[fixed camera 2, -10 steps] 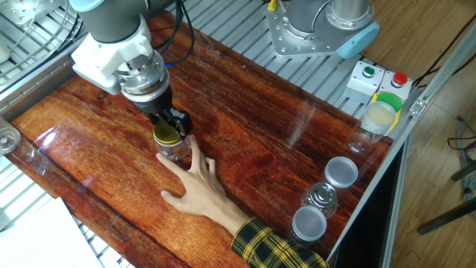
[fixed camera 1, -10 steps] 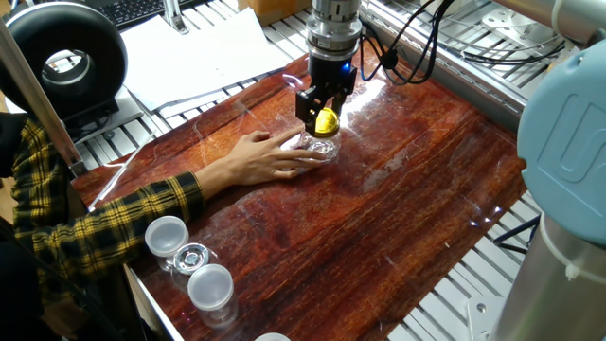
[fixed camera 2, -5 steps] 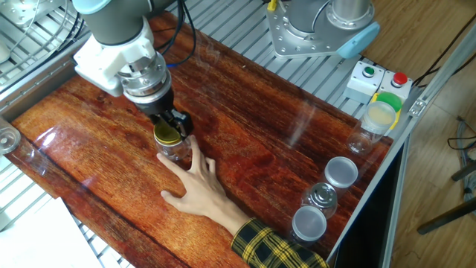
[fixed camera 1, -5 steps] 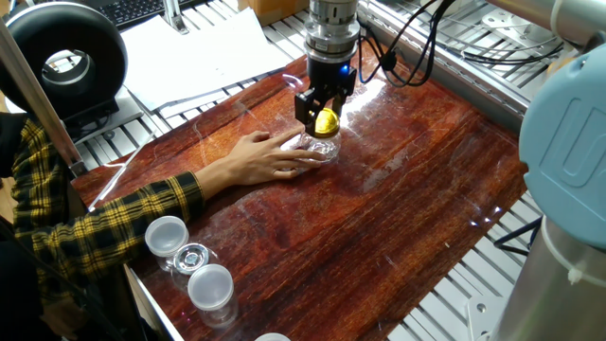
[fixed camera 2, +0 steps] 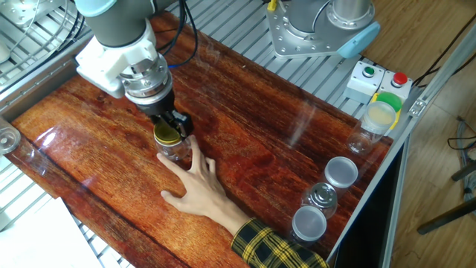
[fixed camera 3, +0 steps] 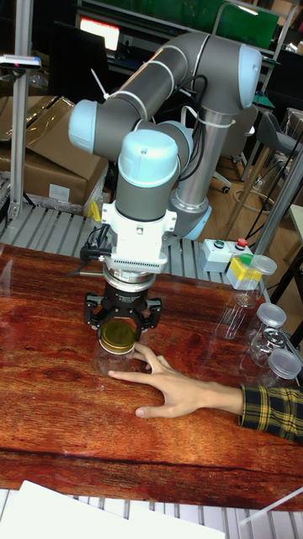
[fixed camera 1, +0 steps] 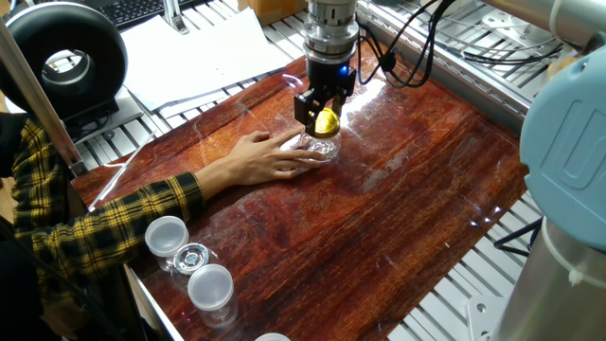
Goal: Unscrew the lid from the jar
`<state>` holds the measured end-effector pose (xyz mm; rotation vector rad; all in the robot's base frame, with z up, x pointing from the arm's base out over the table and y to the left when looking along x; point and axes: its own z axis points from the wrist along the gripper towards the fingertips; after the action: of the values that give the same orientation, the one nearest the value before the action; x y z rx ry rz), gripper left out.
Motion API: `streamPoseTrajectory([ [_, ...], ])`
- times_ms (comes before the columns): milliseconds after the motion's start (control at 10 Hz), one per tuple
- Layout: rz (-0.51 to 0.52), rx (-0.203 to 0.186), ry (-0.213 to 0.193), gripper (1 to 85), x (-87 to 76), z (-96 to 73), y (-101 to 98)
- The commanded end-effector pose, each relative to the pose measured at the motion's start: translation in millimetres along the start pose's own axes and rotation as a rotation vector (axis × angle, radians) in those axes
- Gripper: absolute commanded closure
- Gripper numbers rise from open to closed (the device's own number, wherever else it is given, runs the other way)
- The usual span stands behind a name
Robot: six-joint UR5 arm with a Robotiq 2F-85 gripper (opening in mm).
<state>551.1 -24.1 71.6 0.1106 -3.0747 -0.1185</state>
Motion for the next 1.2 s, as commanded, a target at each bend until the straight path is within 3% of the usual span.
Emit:
streamPoseTrajectory([
  [0,-0.048,-0.028,-0.024,26.3,-7.3,-4.3,7.9],
  [300,-0.190,-0.050,-0.060,26.7,-15.5,-5.5,16.9],
  [500,-0.322,-0.014,-0.083,26.3,-19.0,-5.2,6.3],
  [700,-0.422,0.017,-0.075,26.0,-16.8,-5.7,-0.9],
  [900,-0.464,0.044,-0.062,26.0,-12.7,-4.2,0.9],
  [1100,-0.452,0.045,-0.074,27.7,-13.7,1.5,17.2],
])
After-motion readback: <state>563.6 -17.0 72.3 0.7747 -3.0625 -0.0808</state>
